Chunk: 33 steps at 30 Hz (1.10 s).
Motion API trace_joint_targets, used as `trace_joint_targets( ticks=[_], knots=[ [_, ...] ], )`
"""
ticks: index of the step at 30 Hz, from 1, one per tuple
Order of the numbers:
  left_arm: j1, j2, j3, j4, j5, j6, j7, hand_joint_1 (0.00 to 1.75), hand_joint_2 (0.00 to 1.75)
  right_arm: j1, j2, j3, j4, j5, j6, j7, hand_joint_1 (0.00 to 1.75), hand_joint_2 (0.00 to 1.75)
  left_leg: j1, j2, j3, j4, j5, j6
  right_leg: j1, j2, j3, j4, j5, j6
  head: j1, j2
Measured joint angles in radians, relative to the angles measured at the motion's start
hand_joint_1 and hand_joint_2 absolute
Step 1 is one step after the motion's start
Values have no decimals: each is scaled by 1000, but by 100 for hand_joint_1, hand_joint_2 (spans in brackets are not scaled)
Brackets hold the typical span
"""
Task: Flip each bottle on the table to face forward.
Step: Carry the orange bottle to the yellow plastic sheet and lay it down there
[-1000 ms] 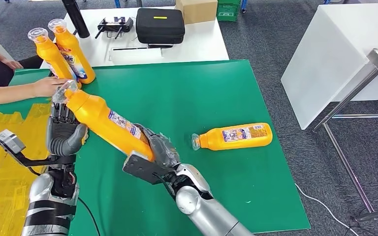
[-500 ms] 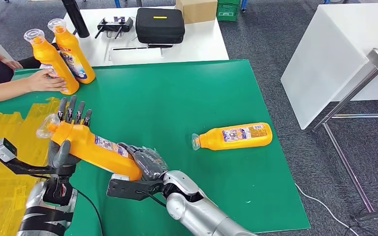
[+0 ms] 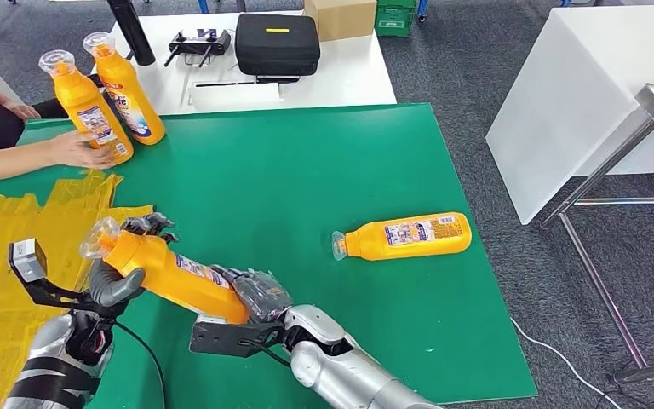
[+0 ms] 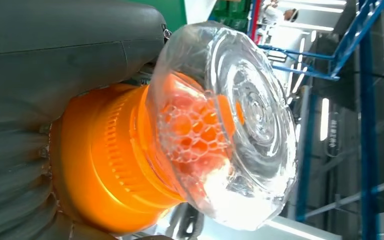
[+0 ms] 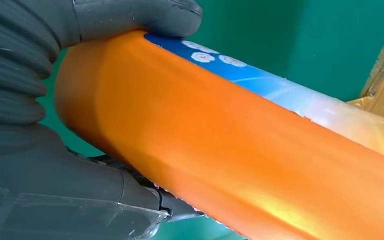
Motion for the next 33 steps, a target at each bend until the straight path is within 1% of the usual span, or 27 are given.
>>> trace_joint_targets(
  ticks=[7,14,15,17,18,19,21,25,27,29,33],
  knots=[
    [0,19,-18,4,-2,-3,-4,175,175,0,0,11,9,-6,0,0,175,175,0,0,0,0,0,0,0,0,0,0,0,0,0,0],
    [0,27,-27,6,-6,-5,-8,175,175,0,0,14,11,-14,-1,0,175,175,0,0,0,0,0,0,0,0,0,0,0,0,0,0],
    [0,28,-27,6,-6,-5,-10,175,175,0,0,14,11,-15,-1,0,154,175,0,0,0,0,0,0,0,0,0,0,0,0,0,0],
    [-1,28,-27,7,-6,0,-12,175,175,0,0,14,11,-17,-3,1,67,175,0,0,0,0,0,0,0,0,0,0,0,0,0,0],
    [-1,27,-27,7,-10,10,-15,175,175,0,0,13,11,-17,-7,3,24,131,0,0,0,0,0,0,0,0,0,0,0,0,0,0],
    [-3,27,-27,7,-23,28,-18,175,175,0,0,13,9,-15,-13,6,0,87,0,0,0,0,0,0,0,0,0,0,0,0,0,0],
    [-13,23,-27,5,-94,107,-25,175,175,1,0,12,0,-10,-32,18,0,0,0,-1,0,0,0,0,0,0,0,0,0,0,0,0],
    [-57,-9,-13,-18,-342,345,-19,175,175,7,-8,-7,-54,1,-63,62,0,0,0,-2,0,0,1,0,0,-1,0,0,0,0,0,0],
    [-90,-22,10,-29,-444,435,-13,175,175,16,-16,-24,-97,8,-71,74,0,0,0,-1,0,0,1,0,0,0,1,0,1,0,0,0],
    [-112,-29,35,-37,-499,481,-12,175,175,29,-25,-37,-138,13,-73,79,0,0,0,0,0,0,1,0,0,1,0,0,1,1,0,0],
    [-120,-42,70,-50,-543,501,-19,175,175,47,-39,-59,-195,22,-67,89,0,0,0,0,0,0,1,0,0,0,0,0,1,0,0,0]
  ],
)
